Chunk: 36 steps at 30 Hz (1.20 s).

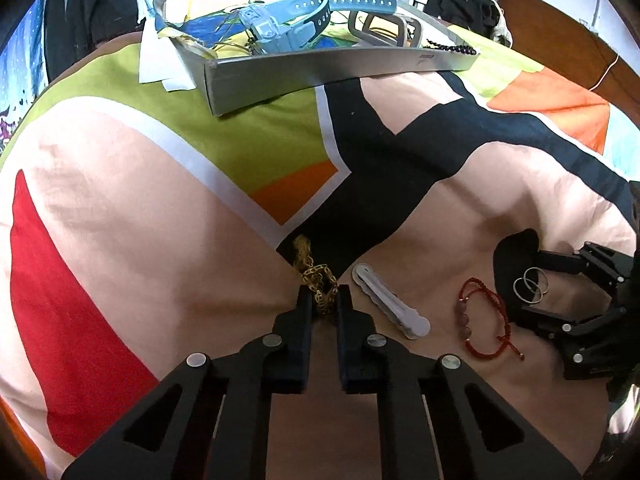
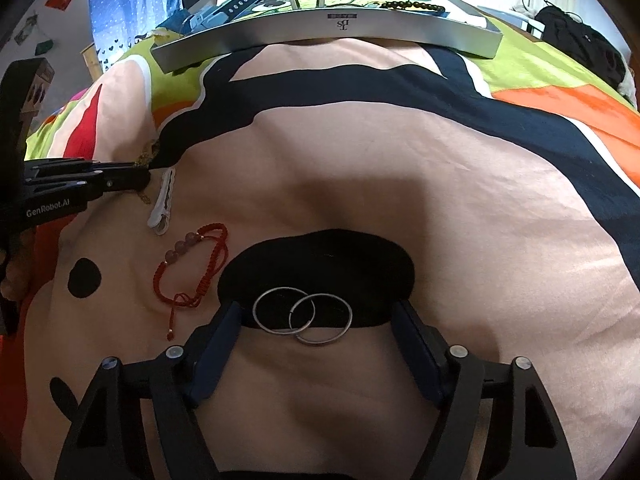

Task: Organize jewelry
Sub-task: 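Grasp the gold chain with the left tool while the right tool grasps the silver rings, then carry the gold chain and silver rings over the silver tray with both tools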

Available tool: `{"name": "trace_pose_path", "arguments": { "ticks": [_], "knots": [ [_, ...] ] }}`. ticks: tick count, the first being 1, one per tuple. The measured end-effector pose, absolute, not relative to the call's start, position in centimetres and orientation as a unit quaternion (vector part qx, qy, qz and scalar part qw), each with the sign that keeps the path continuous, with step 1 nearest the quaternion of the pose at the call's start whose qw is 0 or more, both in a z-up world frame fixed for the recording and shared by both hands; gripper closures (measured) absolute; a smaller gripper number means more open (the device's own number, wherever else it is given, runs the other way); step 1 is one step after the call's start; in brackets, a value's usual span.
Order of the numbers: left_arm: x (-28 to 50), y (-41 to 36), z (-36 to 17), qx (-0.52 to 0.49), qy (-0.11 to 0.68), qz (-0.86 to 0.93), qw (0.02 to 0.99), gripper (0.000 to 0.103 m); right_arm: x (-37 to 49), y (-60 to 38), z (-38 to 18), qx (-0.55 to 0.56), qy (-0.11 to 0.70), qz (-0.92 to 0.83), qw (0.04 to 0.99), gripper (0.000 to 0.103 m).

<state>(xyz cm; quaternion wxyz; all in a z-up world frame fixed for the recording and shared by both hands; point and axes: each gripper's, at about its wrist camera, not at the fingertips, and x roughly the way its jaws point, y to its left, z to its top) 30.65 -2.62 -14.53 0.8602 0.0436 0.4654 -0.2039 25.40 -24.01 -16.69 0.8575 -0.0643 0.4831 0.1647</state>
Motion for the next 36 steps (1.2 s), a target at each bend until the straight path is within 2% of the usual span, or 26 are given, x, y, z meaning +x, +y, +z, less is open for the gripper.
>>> {"name": "trace_pose_path", "arguments": {
  "ticks": [4, 8, 9, 22, 36],
  "knots": [
    [30.7, -2.4, -14.4, 0.031, 0.47, -0.206, 0.858, 0.095, 25.4, -23.4, -16.5, -0.07, 0.484, 0.17, 0.856, 0.051],
    [30.2, -2.0, -13.9, 0.022, 0.474, -0.203, 0.856, 0.095, 25.2, -23.5, -16.4, -0.069, 0.485, 0.173, 0.855, 0.073],
    [30.0, -2.0, -13.8, 0.022, 0.475, -0.203, 0.856, 0.095, 25.2, -23.6, -16.4, -0.068, 0.484, 0.173, 0.855, 0.075],
    [26.6, -3.1, -12.5, 0.038, 0.479, -0.231, 0.846, 0.096, 23.6, -24.3, -15.2, -0.064, 0.469, 0.174, 0.863, 0.075],
    [25.7, -3.6, -9.0, 0.023, 0.469, -0.253, 0.846, 0.096, 23.4, -23.6, -11.3, -0.075, 0.424, 0.19, 0.882, 0.075]
  ]
}}
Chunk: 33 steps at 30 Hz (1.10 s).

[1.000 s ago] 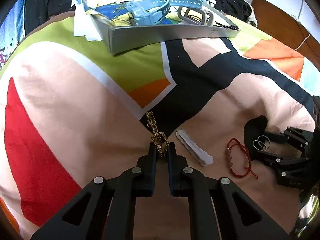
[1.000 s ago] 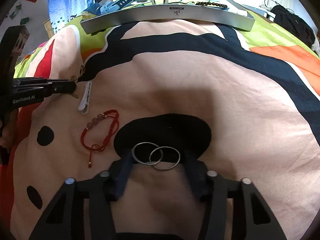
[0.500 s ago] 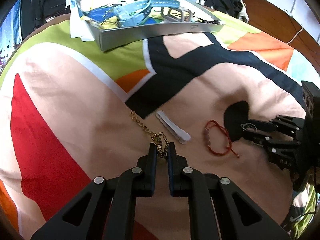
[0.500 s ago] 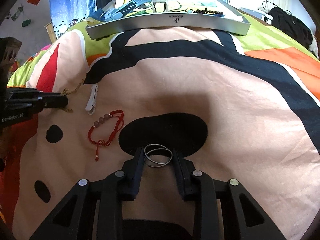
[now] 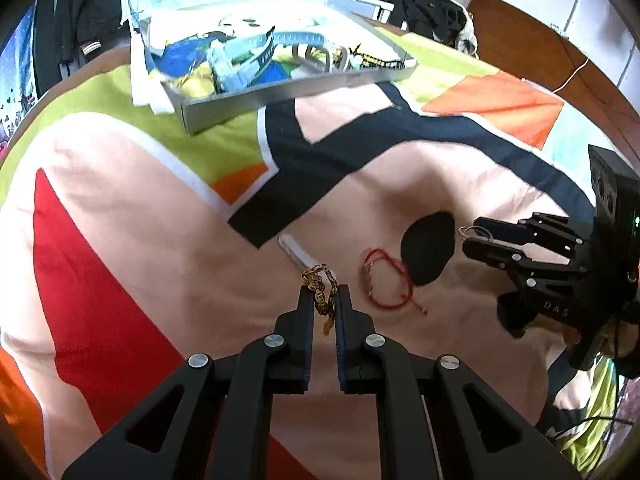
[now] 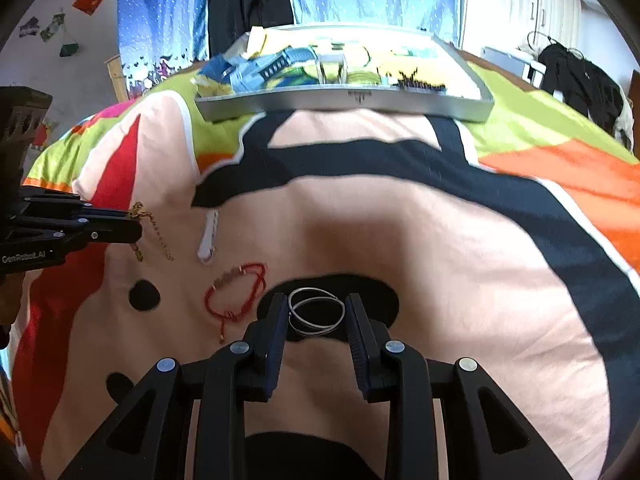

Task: Organize jewelry
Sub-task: 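Carry the gold chain and silver rings over the silver tray with both tools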

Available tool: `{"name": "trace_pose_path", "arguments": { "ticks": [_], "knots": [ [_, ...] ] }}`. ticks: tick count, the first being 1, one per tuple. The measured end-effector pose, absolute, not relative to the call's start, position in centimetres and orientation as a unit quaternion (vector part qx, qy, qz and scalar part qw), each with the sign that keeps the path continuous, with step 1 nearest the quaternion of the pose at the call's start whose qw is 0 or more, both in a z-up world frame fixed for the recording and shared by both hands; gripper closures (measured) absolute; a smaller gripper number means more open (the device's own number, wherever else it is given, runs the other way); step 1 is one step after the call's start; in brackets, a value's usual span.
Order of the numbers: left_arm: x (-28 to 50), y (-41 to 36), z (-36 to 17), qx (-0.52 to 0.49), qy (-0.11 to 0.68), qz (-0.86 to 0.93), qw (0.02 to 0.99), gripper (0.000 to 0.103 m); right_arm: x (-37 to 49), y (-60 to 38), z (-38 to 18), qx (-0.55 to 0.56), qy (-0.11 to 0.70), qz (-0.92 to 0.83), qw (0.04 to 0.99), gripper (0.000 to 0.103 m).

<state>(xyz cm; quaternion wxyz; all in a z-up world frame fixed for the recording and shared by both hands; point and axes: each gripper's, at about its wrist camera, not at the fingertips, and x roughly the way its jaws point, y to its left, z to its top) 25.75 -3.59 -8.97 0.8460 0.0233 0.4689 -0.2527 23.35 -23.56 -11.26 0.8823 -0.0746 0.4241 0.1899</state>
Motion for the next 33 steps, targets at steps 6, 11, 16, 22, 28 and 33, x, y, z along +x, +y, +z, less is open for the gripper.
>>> {"name": "trace_pose_path", "arguments": {
  "ticks": [6, 11, 16, 22, 28, 33],
  "knots": [
    [27.1, -4.2, -6.0, 0.018, 0.434, -0.25, 0.865, 0.096, 25.0, -23.5, -8.8, -0.065, 0.395, 0.197, 0.895, 0.075],
    [28.8, -3.9, -3.4, 0.013, 0.389, -0.23, 0.892, 0.096, 27.1, -23.9, -6.6, -0.043, 0.374, 0.194, 0.906, 0.075],
    [31.9, -3.3, -1.4, 0.006, 0.357, -0.205, 0.911, 0.096, 30.1, -24.3, -4.1, -0.026, 0.336, 0.188, 0.923, 0.075],
    [36.0, -2.3, 0.4, -0.002, 0.327, -0.173, 0.929, 0.096, 34.6, -24.6, -1.7, 0.002, 0.292, 0.174, 0.94, 0.075],
    [40.4, -1.7, 1.3, -0.01, 0.309, -0.149, 0.939, 0.096, 40.0, -23.4, -0.8, 0.015, 0.277, 0.17, 0.945, 0.075],
    [43.2, -1.7, 0.1, -0.025, 0.327, -0.144, 0.934, 0.096, 43.2, -22.2, -1.9, 0.015, 0.297, 0.169, 0.94, 0.075]
  ]
}}
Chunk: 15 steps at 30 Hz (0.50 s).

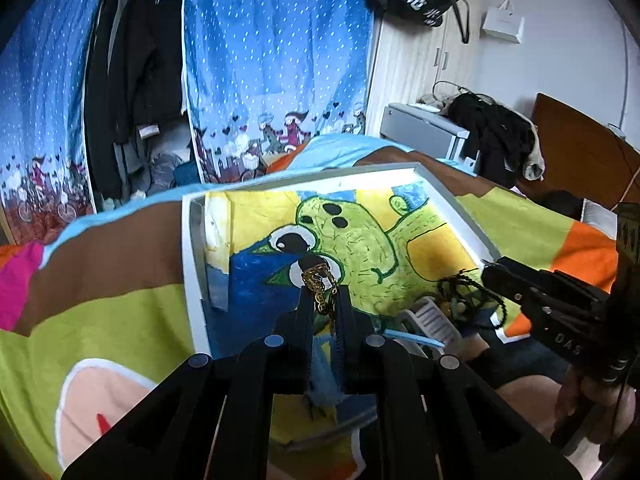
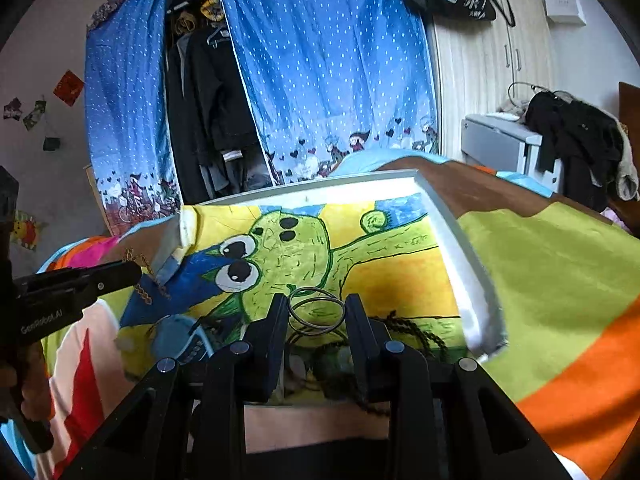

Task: Organize jewelry
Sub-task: 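Carry the gold chain and silver rings over the silver tray with both tools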

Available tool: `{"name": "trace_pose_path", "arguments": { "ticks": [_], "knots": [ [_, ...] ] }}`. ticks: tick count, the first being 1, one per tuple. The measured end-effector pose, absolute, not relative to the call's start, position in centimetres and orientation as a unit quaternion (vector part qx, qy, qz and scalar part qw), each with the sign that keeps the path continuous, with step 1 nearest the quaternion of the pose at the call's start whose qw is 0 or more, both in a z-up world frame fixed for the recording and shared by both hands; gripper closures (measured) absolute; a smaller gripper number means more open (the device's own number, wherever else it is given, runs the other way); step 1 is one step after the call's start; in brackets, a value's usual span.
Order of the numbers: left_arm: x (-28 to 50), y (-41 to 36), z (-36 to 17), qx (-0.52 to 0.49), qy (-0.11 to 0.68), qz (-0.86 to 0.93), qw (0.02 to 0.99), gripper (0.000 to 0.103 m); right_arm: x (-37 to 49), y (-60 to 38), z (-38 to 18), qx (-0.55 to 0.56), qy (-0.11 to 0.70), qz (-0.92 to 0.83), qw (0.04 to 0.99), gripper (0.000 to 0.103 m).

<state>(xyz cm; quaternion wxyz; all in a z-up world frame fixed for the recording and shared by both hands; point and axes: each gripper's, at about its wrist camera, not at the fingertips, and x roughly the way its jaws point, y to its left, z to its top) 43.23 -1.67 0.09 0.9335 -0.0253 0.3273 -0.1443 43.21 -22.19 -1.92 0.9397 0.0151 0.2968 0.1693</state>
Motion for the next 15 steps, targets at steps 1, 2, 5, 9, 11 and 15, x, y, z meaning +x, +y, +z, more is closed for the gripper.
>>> {"name": "trace_pose_path", "arguments": {
  "ticks": [1, 2, 5, 9, 11, 15],
  "knots": [
    [43.5, -1.6, -0.2, -0.029, 0.332, -0.144, 0.932, 0.096, 43.5, -22.1, -2.2, 0.015, 0.3, 0.169, 0.939, 0.075],
    [44.0, -1.6, -0.6, -0.034, 0.339, -0.144, 0.929, 0.096, 43.9, -21.9, -2.5, 0.014, 0.306, 0.168, 0.937, 0.075],
    [45.0, -1.4, -1.7, -0.044, 0.359, -0.138, 0.922, 0.096, 44.6, -21.8, -3.7, 0.016, 0.321, 0.166, 0.932, 0.075],
    [45.7, -1.0, -2.7, -0.057, 0.378, -0.133, 0.915, 0.096, 45.3, -21.9, -5.3, 0.016, 0.341, 0.158, 0.926, 0.075],
    [46.0, -0.9, -2.9, -0.062, 0.385, -0.132, 0.911, 0.096, 45.6, -21.9, -6.0, 0.015, 0.351, 0.154, 0.923, 0.075],
    [46.2, -0.5, -3.4, -0.068, 0.401, -0.125, 0.905, 0.096, 45.8, -21.8, -6.7, 0.012, 0.361, 0.149, 0.921, 0.075]
  ]
}}
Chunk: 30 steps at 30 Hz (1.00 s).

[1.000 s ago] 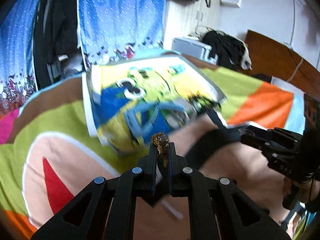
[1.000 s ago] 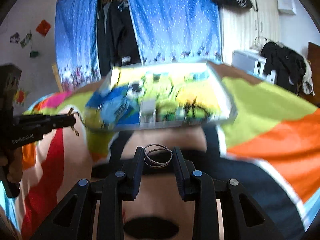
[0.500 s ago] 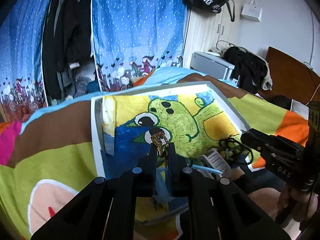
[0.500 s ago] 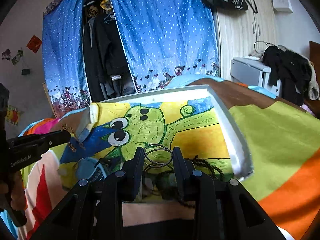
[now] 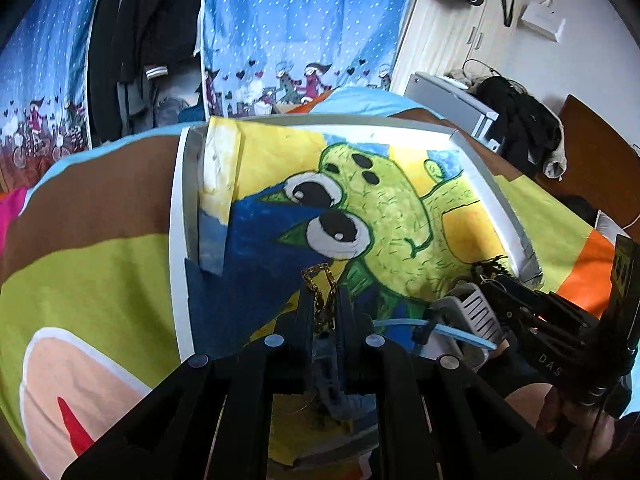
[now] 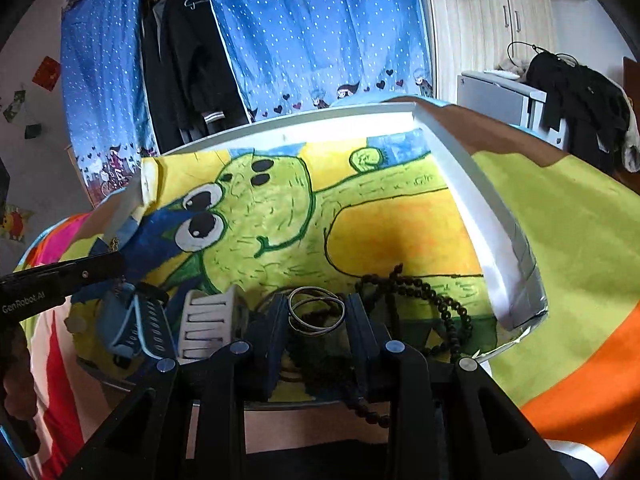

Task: Organize jewelry
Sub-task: 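Carry the gold chain and silver rings over the silver tray with both tools, then open the left tool over the tray while the right tool releases the rings, then move both tools back down to the white clip and red bracelet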

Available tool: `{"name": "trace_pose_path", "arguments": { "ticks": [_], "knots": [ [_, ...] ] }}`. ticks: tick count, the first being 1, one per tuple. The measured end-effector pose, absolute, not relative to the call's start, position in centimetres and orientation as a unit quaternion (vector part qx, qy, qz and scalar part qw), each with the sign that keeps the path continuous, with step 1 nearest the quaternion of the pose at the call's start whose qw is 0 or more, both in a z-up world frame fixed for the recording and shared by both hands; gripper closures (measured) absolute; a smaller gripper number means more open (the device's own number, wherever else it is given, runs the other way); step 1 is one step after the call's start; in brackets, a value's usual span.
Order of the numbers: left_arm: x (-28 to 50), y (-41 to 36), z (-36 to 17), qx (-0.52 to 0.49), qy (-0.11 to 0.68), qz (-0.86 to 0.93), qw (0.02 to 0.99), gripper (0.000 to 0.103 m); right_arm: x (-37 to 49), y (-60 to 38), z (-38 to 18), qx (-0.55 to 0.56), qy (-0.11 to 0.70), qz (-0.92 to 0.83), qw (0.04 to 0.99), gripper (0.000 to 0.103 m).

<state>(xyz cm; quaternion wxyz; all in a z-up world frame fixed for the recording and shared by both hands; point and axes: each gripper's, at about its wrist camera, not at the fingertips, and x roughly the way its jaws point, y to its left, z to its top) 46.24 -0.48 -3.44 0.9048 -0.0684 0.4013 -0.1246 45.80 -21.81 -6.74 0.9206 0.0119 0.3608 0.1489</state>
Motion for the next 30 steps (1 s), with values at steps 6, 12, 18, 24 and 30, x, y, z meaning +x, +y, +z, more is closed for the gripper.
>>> {"name": "trace_pose_path", "arguments": {
  "ticks": [6, 12, 18, 24, 30],
  "knots": [
    [46.0, 0.0, -3.5, -0.074, 0.406, -0.114, 0.904, 0.095, 45.8, -21.4, -6.9, -0.003, 0.356, 0.141, 0.924, 0.075],
    [45.5, 0.3, -2.8, -0.07, 0.405, -0.101, 0.906, 0.086, 45.4, -21.7, -6.7, -0.017, 0.356, 0.129, 0.925, 0.07],
    [44.6, 0.7, -1.3, -0.086, 0.386, -0.096, 0.913, 0.048, 44.2, -22.7, -5.0, -0.013, 0.338, 0.115, 0.934, 0.042],
    [42.8, 0.8, 0.6, -0.089, 0.365, -0.076, 0.924, 0.029, 42.4, -23.7, -2.1, 0.009, 0.308, 0.111, 0.945, 0.018],
    [40.2, 0.7, 3.0, -0.073, 0.337, -0.059, 0.937, 0.02, 39.9, -23.8, 1.0, 0.014, 0.276, 0.122, 0.953, 0.001]
  ]
}}
